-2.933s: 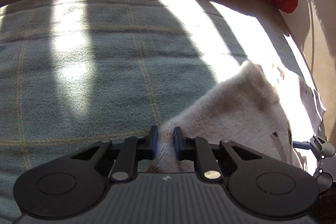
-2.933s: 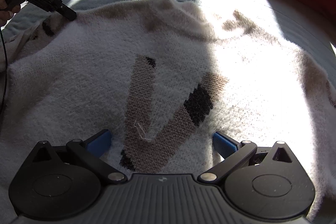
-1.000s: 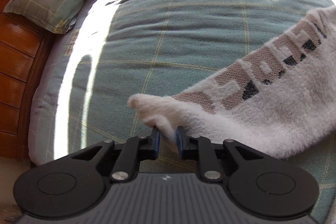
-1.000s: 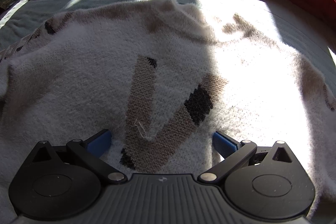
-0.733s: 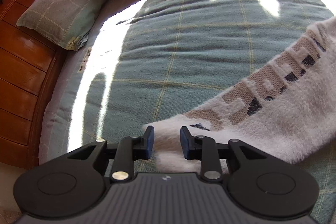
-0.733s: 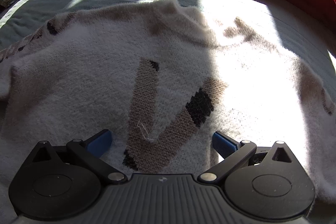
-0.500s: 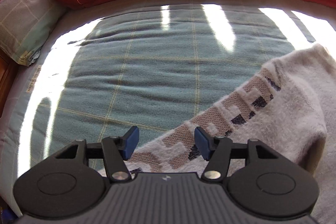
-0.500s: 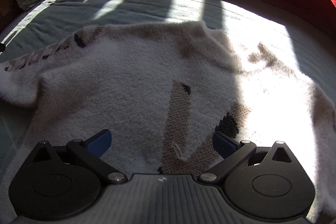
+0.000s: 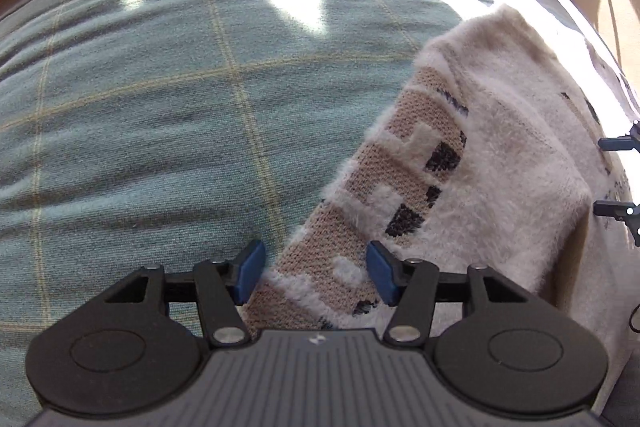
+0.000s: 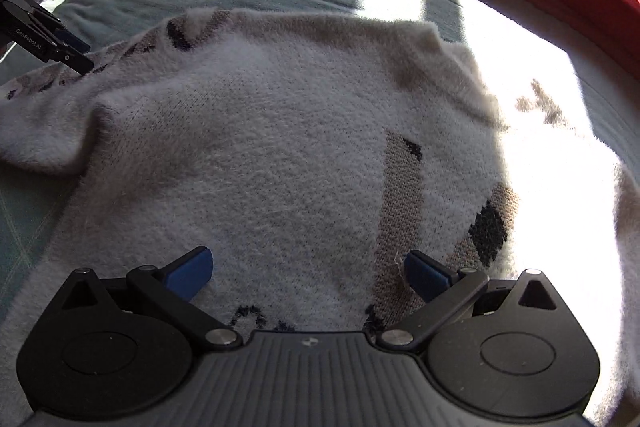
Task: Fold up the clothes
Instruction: 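Carry the held sleeve across the sweater body with the left tool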
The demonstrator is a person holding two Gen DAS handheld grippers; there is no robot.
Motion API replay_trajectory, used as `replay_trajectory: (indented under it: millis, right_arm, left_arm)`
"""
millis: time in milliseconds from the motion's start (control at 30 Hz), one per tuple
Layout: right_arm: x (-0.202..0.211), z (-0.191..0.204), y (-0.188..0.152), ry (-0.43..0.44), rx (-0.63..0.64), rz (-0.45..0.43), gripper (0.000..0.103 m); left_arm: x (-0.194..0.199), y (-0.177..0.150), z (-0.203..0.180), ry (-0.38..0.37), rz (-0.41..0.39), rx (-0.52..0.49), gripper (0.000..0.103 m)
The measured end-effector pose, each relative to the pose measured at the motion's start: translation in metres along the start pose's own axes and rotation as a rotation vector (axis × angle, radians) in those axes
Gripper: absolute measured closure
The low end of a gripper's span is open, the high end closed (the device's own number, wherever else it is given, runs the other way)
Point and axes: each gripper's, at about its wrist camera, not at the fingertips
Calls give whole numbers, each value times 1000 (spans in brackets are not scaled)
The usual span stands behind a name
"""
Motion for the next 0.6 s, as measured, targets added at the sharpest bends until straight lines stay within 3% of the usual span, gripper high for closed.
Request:
replay_trajectory:
  millis: [100,267,333,367,533,600]
  right_arm:
    - [0,8,2,-20,-6,2,0]
    - [-4,24,5,-31,-13,12,0]
    - [-7,30,6,-47,-7,21,0]
    - [-8,34,8,-56,-3,26,0]
    - [-5,43,19,-27,2,45,0]
    - [-5,46,23,-12,11,46,0]
  left_arm:
    - [-1,-1,2,-78,63,-101,49]
    - [-12,19,31,-231,113,-112,49]
    - [-17,24,49,-360,147,-30,39]
    - [-18,24,55,-414,165,11,39]
    - [-16,5,56,-476,180,35,39]
    - [-21,4,60,-480,161,91,41]
Point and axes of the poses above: each gripper's, at about its wrist camera, not at the fingertips, and x roughly against the way its jaws point, z to its left, y to its top, and after that the axes turned 3 degrees about z, right-handed
